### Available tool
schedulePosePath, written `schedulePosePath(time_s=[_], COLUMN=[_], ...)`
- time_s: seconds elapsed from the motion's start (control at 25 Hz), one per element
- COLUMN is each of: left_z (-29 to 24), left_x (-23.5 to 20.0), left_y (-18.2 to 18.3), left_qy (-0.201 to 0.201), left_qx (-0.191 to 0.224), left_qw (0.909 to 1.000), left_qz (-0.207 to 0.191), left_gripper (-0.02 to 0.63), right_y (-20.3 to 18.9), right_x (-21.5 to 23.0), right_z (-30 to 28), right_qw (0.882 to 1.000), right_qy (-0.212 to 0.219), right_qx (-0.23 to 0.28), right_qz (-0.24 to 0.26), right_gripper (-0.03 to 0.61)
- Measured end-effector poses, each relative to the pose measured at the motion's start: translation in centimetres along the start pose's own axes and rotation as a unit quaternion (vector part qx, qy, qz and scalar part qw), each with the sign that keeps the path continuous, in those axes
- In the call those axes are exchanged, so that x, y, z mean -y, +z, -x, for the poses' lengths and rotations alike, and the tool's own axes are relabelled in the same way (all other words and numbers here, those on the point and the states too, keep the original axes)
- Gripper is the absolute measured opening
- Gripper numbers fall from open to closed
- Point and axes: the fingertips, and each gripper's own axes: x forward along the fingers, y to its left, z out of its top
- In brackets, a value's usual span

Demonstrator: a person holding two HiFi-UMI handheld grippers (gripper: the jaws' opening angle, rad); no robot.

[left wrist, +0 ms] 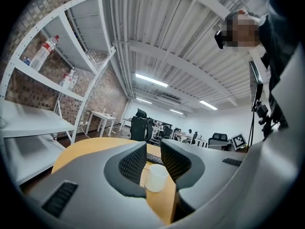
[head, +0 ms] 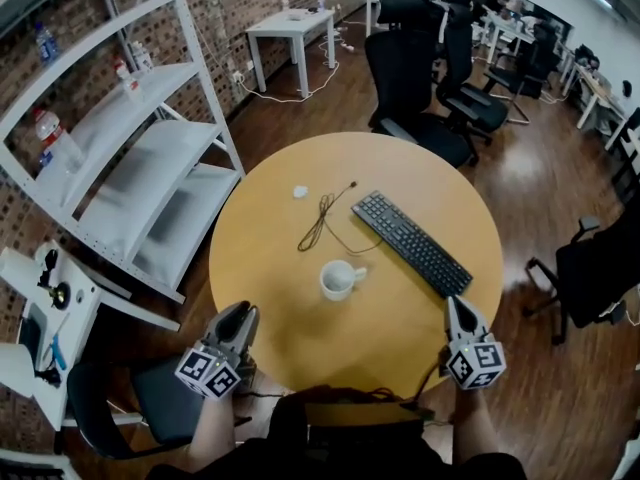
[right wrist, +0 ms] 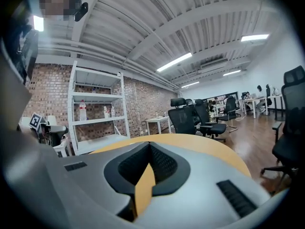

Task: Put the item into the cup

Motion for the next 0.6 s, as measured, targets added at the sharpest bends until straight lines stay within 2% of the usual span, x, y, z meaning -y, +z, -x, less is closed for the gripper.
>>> schedulePosePath(time_s=[0.24, 0.6], left_z=[0.5, -1.5], left_x=[-0.9, 0.6], left_y=[0.3, -0.4], left_qy=[0.016, -0.024], left_qx=[0.004, 0.001], left_qw=[0.9999, 0.9995], left_qz=[0.001, 0.021], left_gripper=[0.089, 0.089], right_y=[-0.2, -0.7], right_x=[-0.2, -0.6], right_z=[-0.9, -0.7], right_qw=[1.000, 1.000], right_qy=[0.013, 0.014], right_qx=[-0.005, -0.013], right_qz=[0.001, -0.003], right_gripper=[0.009, 0.009])
